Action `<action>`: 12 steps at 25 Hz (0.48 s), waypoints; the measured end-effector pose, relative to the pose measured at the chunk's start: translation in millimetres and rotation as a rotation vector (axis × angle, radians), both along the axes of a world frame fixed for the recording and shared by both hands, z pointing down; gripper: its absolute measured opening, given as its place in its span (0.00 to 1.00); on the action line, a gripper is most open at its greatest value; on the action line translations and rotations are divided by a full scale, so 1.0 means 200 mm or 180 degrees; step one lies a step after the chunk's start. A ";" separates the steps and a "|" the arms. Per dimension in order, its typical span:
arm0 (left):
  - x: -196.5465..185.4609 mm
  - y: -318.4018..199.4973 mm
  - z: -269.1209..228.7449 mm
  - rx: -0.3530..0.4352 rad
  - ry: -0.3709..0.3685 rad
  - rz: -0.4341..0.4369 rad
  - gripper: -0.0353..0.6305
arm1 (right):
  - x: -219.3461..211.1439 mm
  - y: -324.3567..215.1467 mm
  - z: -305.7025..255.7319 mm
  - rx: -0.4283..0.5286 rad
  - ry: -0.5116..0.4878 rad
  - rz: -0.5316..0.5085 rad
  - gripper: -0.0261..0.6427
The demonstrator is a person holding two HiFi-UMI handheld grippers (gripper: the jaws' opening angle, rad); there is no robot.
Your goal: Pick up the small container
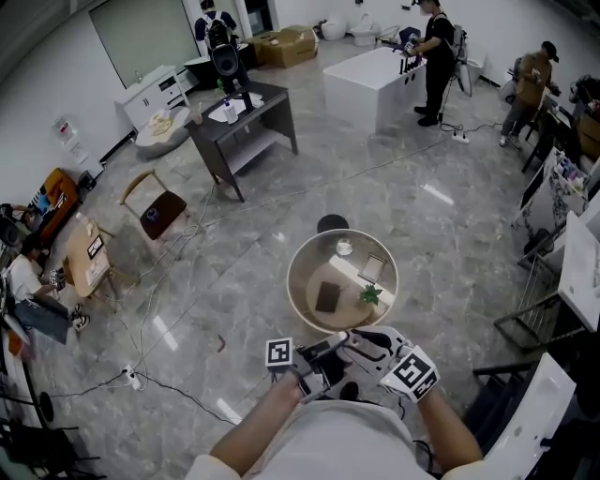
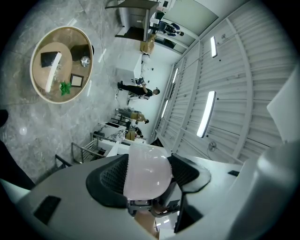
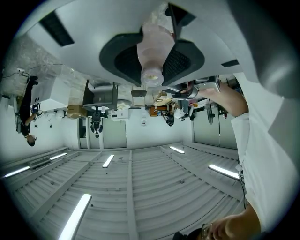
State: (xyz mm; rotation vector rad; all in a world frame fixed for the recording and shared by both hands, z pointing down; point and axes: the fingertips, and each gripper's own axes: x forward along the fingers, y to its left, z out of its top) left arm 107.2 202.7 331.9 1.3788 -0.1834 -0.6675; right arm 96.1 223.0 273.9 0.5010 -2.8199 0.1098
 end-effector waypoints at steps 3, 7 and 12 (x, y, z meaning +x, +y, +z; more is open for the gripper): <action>-0.02 0.00 -0.02 -0.0004 -0.0013 0.0071 0.50 | -0.02 -0.01 -0.01 0.0031 -0.0029 0.0087 0.27; -0.08 0.01 -0.05 -0.0036 -0.0022 0.0155 0.50 | -0.08 0.00 -0.04 0.0006 -0.0051 0.0162 0.27; -0.14 0.00 -0.07 -0.0039 -0.0026 0.0189 0.50 | -0.14 -0.01 -0.06 0.0018 -0.0095 0.0228 0.27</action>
